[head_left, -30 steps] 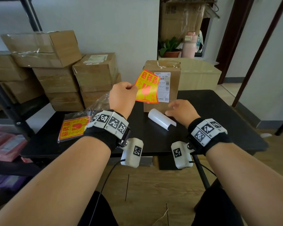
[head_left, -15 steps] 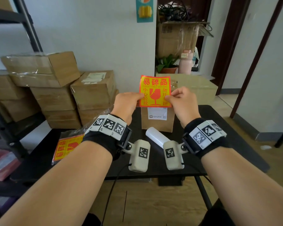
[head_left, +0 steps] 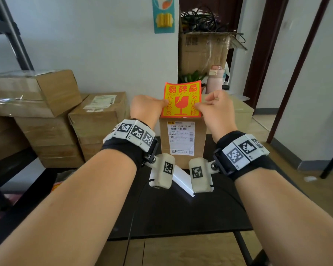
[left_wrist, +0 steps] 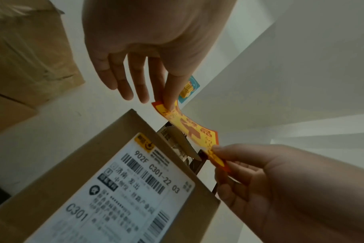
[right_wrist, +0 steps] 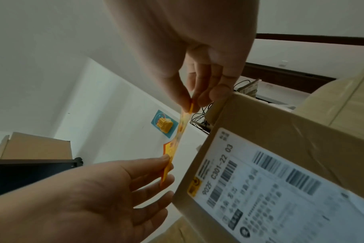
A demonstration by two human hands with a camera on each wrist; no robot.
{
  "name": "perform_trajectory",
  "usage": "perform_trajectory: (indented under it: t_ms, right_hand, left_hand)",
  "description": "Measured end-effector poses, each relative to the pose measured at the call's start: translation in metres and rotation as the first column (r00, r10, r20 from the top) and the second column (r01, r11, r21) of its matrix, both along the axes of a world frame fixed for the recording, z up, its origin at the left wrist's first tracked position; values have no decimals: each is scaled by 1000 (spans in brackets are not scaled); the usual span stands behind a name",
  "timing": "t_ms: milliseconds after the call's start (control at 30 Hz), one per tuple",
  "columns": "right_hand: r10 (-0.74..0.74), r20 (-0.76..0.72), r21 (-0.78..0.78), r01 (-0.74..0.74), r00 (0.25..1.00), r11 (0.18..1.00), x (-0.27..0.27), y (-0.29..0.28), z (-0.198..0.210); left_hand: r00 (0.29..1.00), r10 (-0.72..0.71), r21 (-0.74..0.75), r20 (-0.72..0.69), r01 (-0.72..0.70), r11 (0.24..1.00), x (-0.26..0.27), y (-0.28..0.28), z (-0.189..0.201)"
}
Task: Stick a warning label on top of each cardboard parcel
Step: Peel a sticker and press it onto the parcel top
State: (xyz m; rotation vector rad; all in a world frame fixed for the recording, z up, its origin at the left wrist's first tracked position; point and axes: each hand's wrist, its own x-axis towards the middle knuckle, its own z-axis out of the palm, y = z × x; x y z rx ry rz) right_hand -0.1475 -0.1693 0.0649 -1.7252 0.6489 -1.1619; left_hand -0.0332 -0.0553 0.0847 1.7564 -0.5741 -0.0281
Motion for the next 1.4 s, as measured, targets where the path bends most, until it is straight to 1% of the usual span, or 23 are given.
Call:
perform_trajectory:
  t_ms: [100,233,333,433,600,767,933,1100,1267,1400]
  right_hand:
    - [-36,-63,-20,35,997,999,5,-7,4]
    - [-93,-140,-69,84,986,994,10,-13,5]
    - [-114,-175,-103,97,978,990,13,-14,4]
    - [-126,-179,-124,104,976,987,13,-17,4]
    - [-99,-194,-96,82,976,992,11,-23,4]
    - [-111,-262,-170,67,959,983,7,-26,8]
    - [-130,-305,-206,67,944,976,3,-27,6]
    - [-120,-308,-201,59,944,978,2,-25,4]
    - [-126,-291,-229,59,948,972,1,-24,1]
    - [-140,-280,-262,64,950,963,1,-25,-2]
  left_hand:
    - [999,3,39,-41,-1,999,5,-7,4]
    - [996,-2,97,-89,11,995,11,-16,-3]
    - [994,-8,92,-109,18,996,15,-19,-5]
    - [994,-20,70,-106,28,997,16,-21,-5]
    - [993,-21,48,-113,26,999,11,-22,-7]
    - [995,-3,39,-96,6,999,7,-22,-6]
    - [997,-2,64,-80,8,998,5,-24,-7]
    - [998,-9,68,-55,13,998,5,-23,-9]
    - [998,-6,48,-70,9,999,5,-23,-12]
    - [999,5,79,-45,-1,997,4,-26,-14]
